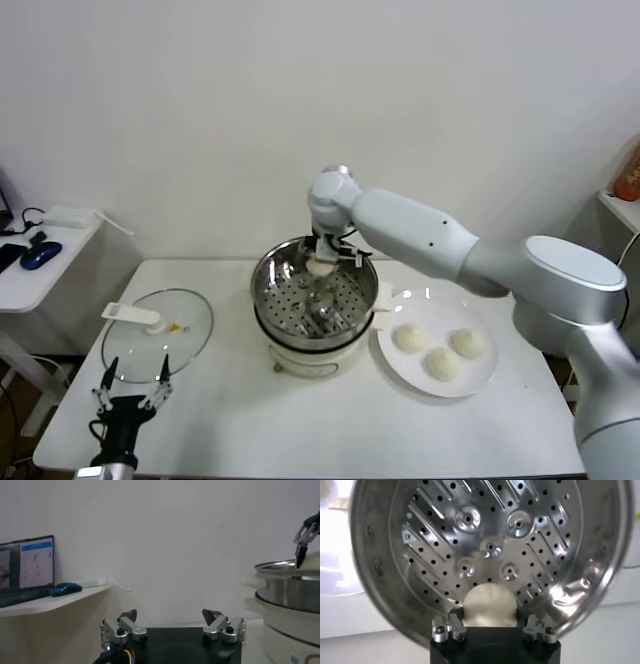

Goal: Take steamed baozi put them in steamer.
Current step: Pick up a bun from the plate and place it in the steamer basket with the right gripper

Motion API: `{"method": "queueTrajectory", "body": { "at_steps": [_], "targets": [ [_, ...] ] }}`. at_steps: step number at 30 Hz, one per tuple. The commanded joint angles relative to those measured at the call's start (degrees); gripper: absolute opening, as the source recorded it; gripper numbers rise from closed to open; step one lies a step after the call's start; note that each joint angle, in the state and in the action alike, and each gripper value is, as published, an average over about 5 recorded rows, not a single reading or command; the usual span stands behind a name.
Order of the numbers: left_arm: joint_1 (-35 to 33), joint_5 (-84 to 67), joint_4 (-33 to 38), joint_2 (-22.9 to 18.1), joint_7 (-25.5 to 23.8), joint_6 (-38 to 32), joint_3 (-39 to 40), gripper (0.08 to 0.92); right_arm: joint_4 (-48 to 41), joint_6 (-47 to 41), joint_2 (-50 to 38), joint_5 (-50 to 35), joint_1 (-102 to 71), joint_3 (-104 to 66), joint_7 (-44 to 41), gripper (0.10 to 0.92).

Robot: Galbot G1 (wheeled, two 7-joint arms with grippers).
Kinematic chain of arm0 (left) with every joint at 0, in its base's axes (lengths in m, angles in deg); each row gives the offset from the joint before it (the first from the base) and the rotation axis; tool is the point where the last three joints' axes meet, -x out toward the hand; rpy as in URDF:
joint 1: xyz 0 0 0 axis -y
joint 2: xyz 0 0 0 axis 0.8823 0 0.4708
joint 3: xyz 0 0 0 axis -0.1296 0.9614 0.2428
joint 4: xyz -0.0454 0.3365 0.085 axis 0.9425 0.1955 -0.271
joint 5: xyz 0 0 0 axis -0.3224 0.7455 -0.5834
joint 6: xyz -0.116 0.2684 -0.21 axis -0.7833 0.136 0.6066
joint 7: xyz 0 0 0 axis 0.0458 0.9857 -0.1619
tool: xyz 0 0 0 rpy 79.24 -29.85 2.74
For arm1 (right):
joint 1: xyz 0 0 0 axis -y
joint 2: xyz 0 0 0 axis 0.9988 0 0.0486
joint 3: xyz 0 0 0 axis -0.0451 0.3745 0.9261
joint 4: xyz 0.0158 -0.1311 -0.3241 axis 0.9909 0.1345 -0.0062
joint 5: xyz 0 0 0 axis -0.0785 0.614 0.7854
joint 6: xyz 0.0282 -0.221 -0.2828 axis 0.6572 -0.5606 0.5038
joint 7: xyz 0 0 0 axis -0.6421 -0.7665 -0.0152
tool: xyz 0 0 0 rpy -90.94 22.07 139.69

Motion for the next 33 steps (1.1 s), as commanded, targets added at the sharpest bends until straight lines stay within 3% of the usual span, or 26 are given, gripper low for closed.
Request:
{"method": "queueTrajectory", "body": {
  "at_steps": [1, 17, 24, 28, 33],
  "targets": [
    [0.0, -0.1, -0.2, 0.0, 0.1, 0.1, 0.1, 0.823, -3.0, 1.7, 2.3, 5.3, -3.2, -2.6, 0.4, 0.702],
    [0.1, -0.1, -0.6, 0.0, 0.1, 0.1, 0.0, 0.823, -7.0, 3.9, 5.2, 9.4, -4.9, -7.0, 1.2, 0.717],
    [0.0, -0.1, -0.6, -0.1, 0.2, 0.0, 0.0, 0.823, -5.8, 4.7, 4.2, 7.5, -3.9, -7.0, 0.7, 0.816],
    [-0.1, -0.1, -0.4, -0.2, 0.2, 0.0, 0.0, 0.823, -1.5, 4.0, 1.3, 2.0, -1.4, -4.5, -0.8, 0.822],
    [-0.3, -0.2, -0.1, -0.2, 0.1, 0.1, -0.1, 0.823, 8.7, -2.3, -6.6, -13.9, 6.4, 3.4, -2.9, 0.823]
  ]
}}
